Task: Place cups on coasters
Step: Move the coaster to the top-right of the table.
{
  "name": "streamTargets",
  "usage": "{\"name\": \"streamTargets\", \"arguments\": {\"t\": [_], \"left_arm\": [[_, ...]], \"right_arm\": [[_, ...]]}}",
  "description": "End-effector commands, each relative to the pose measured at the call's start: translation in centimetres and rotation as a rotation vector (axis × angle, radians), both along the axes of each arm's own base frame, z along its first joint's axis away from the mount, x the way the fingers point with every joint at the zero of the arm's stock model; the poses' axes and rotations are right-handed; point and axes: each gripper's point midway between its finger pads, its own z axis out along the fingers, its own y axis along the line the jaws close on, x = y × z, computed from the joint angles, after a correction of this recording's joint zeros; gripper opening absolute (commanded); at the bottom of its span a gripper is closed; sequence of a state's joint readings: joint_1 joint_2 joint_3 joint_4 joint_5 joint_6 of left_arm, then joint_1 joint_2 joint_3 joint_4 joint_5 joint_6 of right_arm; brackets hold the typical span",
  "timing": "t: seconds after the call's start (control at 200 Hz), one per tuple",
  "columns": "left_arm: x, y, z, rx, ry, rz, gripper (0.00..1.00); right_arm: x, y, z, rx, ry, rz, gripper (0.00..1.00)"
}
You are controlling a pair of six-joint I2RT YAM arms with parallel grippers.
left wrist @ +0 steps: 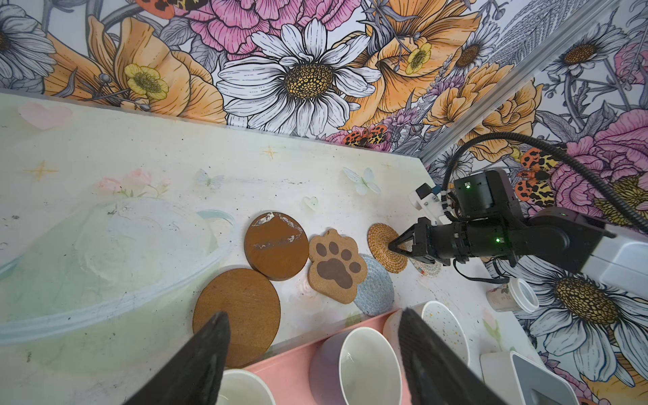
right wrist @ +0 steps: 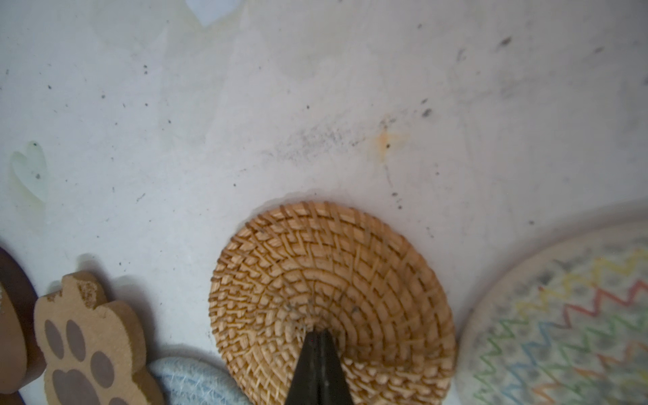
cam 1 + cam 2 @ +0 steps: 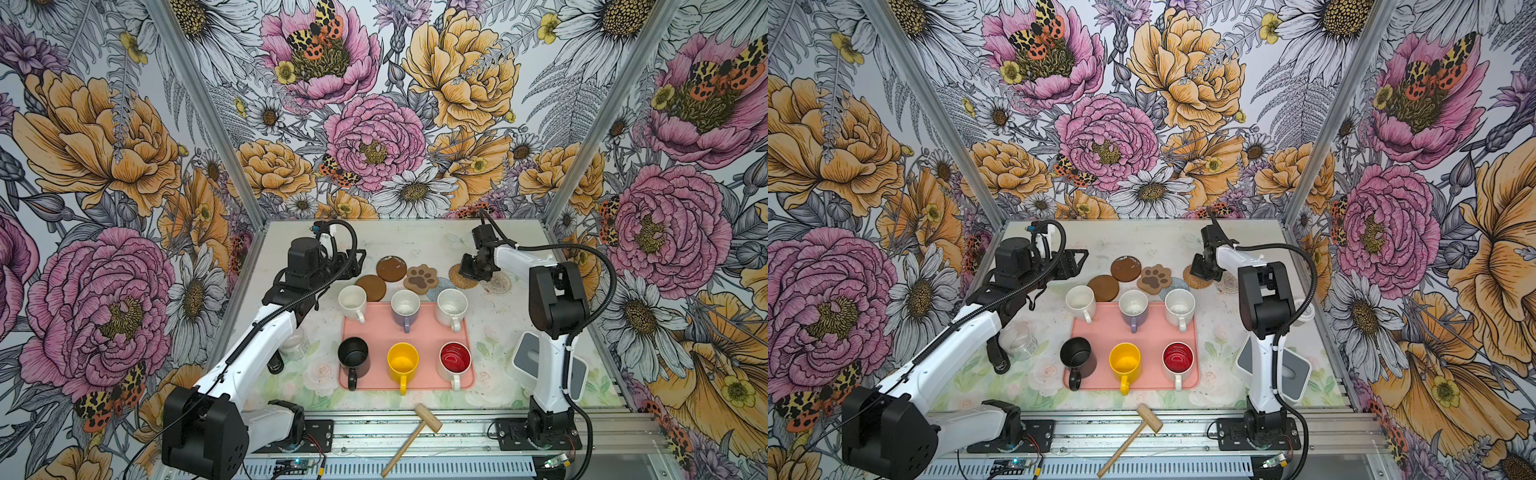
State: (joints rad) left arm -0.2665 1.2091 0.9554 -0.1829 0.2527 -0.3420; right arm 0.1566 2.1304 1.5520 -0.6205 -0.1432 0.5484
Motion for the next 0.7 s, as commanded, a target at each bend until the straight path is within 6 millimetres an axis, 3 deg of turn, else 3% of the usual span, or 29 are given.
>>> {"name": "streamTargets", "arguments": {"t": [0.0, 0.21, 0.465, 0.586, 0.696], "left_arm": [[0.4, -0.3, 0.8, -0.007, -0.024, 0.004, 0.77], [0.5, -0.5, 0.7, -0.008, -0.021, -0.003, 0.78], [0.5, -0.6, 0.7, -0.007, -0.020, -0.002, 0.78], [0.7, -0.6, 0.6, -0.005, -0.017, -0.002, 0.77], [0.7, -0.8, 0.6, -0.009, -0.016, -0.007, 0.77]], "right_arm": [[-0.7, 0.0, 1.0, -0.009, 0.019, 0.028, 0.00], [1.3, 0.6, 4.8, 0.023, -0.078, 0.048, 0.00], [1.8, 1.6, 8.7, 0.067, -0.160, 0.074, 0.00], [1.6, 2.2, 9.1, 0.084, -0.164, 0.093, 0.01], [1.1, 0.2, 8.7, 0.045, -0.153, 0.047, 0.02]]}}
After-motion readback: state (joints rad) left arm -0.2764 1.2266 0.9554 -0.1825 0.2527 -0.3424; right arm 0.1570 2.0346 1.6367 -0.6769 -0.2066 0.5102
